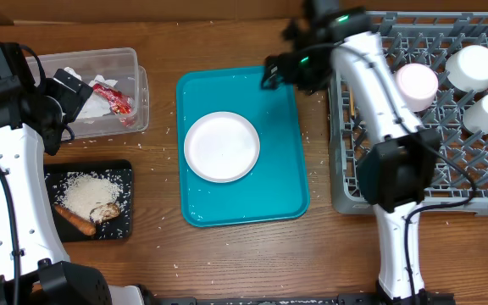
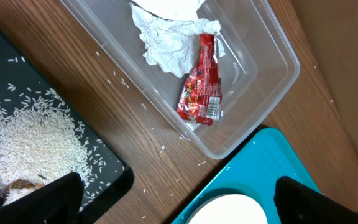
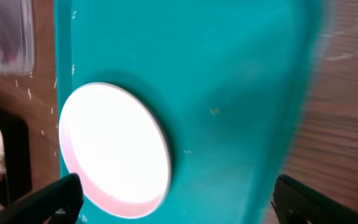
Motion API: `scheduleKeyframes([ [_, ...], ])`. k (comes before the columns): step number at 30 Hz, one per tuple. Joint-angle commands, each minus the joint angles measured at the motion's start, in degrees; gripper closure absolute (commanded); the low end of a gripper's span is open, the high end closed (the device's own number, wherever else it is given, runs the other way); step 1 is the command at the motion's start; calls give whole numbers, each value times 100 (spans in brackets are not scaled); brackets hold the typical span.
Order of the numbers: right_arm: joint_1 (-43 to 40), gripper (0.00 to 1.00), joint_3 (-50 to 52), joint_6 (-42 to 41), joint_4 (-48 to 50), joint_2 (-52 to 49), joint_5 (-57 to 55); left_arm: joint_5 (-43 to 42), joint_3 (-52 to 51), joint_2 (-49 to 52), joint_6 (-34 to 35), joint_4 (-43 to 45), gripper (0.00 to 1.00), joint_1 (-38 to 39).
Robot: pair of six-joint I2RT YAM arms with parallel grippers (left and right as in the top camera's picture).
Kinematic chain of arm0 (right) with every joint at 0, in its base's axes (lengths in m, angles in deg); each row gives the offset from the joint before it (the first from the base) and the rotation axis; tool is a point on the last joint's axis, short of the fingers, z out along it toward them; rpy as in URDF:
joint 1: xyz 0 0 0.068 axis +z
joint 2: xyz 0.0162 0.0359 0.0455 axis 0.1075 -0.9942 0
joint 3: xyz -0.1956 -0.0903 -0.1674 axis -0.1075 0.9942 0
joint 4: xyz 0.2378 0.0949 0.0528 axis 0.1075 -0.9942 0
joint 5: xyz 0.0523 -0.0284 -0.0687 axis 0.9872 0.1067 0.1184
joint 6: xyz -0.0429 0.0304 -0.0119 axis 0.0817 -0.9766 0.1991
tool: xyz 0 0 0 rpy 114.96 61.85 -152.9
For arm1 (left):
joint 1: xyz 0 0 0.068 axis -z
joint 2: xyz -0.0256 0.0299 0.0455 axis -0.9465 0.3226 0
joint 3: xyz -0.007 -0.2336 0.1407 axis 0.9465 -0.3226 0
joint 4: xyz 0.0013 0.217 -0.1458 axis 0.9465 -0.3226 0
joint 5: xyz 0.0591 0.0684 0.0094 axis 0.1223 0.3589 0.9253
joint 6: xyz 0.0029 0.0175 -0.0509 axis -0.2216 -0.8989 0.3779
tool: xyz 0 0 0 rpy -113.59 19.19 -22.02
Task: Sort waste into correct bins and load items into the dishwasher
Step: 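Reach the right gripper to the white plate and grasp its rim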
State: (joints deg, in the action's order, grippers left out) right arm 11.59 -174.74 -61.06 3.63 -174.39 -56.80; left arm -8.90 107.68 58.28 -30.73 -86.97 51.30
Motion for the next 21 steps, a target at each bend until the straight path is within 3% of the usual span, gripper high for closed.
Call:
scheduleKeyframes([
  [1, 472, 0, 863, -581, 518, 216, -599, 44, 105, -76, 35, 11, 0, 2],
  [7, 1036, 1, 1746, -820, 1047, 216, -848, 44, 105, -76, 37, 11, 0, 2],
  [11, 1182, 9, 2065, -994, 1161, 216, -1088, 44, 105, -76, 35, 11, 0, 2],
  [16, 1257, 36, 2398, -1008, 1285, 216, -1093, 44, 105, -76, 37, 11, 0, 2],
  [19, 1255, 57, 2479, -1255, 1283, 216, -1209, 44, 105, -76, 35, 11, 0, 2],
  [21, 1255, 77, 2465, -1292, 1270, 219, -1220, 44, 105, -76, 35, 11, 0, 2],
])
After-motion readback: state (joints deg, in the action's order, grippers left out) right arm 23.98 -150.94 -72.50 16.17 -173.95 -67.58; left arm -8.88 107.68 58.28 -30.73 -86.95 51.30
